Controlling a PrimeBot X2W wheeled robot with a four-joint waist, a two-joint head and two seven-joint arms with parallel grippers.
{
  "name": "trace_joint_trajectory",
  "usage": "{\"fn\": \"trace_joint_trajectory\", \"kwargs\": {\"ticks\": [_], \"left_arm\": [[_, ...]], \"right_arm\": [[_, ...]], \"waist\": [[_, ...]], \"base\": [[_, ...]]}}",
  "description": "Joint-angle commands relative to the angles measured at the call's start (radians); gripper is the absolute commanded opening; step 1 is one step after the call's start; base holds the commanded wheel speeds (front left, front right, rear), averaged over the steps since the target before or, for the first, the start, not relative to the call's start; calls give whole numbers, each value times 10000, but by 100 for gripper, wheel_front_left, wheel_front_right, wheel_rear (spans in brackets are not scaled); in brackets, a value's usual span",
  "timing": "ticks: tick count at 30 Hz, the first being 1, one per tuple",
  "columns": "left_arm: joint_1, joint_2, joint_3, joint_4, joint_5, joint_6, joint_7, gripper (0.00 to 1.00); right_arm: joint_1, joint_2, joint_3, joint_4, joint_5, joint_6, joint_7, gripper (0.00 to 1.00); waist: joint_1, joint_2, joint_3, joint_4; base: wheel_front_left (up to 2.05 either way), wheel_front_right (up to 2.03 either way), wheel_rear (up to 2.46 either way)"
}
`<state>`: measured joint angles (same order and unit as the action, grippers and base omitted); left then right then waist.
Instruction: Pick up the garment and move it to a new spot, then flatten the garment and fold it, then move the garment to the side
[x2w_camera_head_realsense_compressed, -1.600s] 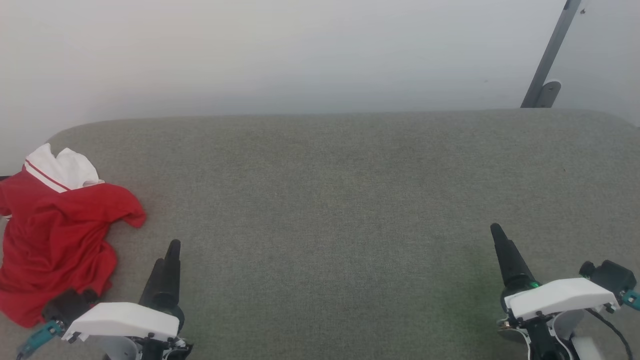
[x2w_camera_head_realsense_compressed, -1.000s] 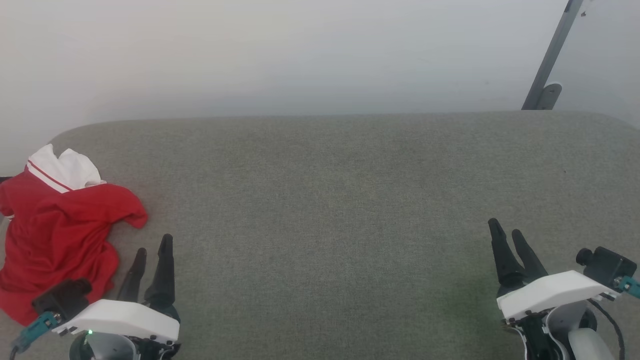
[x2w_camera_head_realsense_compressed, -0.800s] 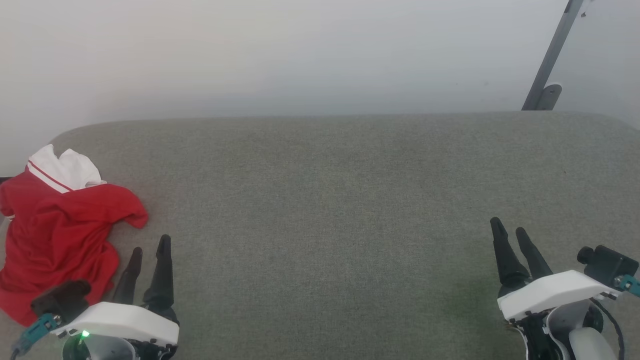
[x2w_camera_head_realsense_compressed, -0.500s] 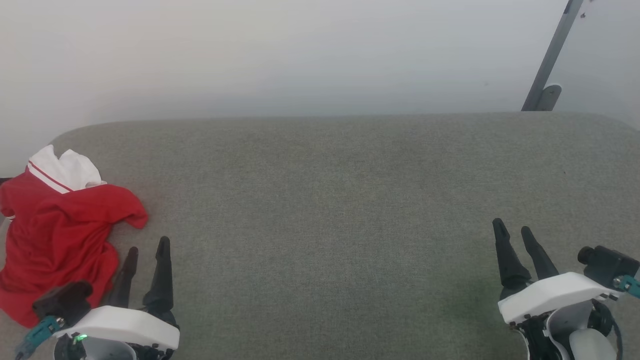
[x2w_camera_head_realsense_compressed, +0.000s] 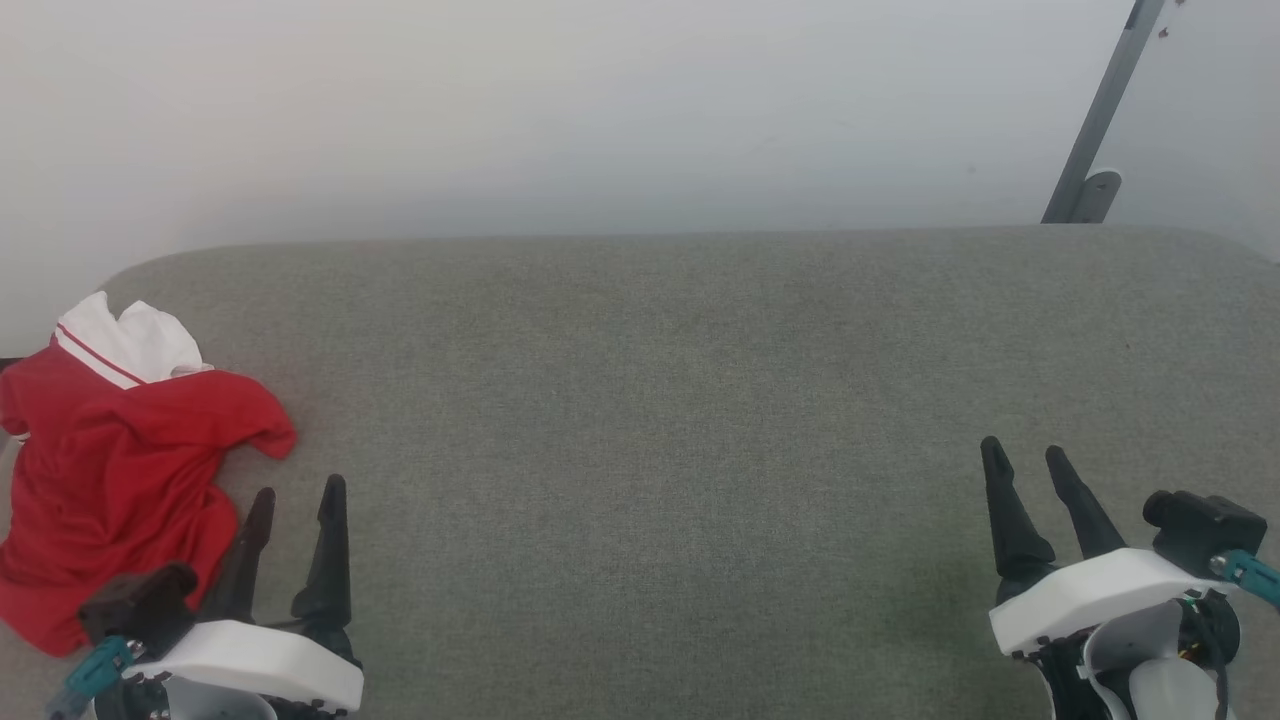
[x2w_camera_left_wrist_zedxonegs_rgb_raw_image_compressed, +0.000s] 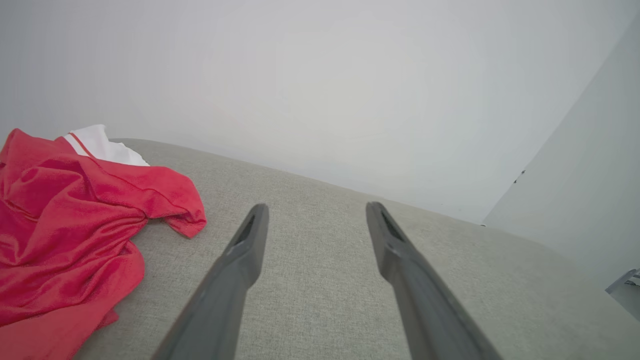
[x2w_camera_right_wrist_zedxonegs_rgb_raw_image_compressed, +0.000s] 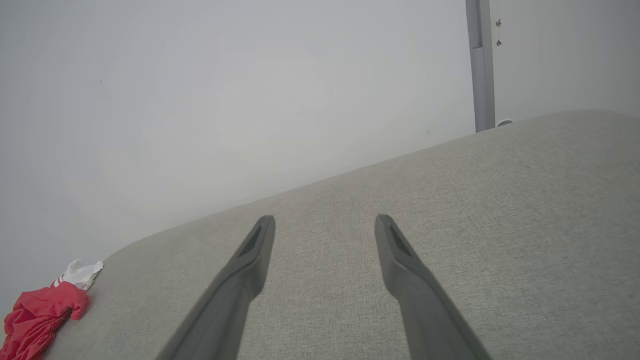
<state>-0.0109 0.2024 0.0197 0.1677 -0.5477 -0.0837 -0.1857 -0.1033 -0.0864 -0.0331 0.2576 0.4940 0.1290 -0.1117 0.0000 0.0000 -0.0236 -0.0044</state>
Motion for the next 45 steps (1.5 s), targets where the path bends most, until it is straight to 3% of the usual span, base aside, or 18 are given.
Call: {"fn": "trace_joint_trajectory", "kwargs": {"ticks": [1, 39, 45], "left_arm": [[22, 69, 1, -60, 197, -49, -71, 100], [215, 322, 108, 224, 2348, -289, -806, 100], [209, 293, 118, 288, 2271, -311, -803, 100]], "right_arm": [[-1, 12, 14, -113, -222, 26, -71, 100], [-4, 7, 81, -221, -3238, 29, -690, 100], [41, 41, 38, -268, -3316, 20, -707, 100]], "waist": [[0, 0, 1, 0], [0, 0, -119, -78], [0, 0, -127, -75]], "base": [[0, 0, 0], [0, 0, 0], [0, 0, 0]]}}
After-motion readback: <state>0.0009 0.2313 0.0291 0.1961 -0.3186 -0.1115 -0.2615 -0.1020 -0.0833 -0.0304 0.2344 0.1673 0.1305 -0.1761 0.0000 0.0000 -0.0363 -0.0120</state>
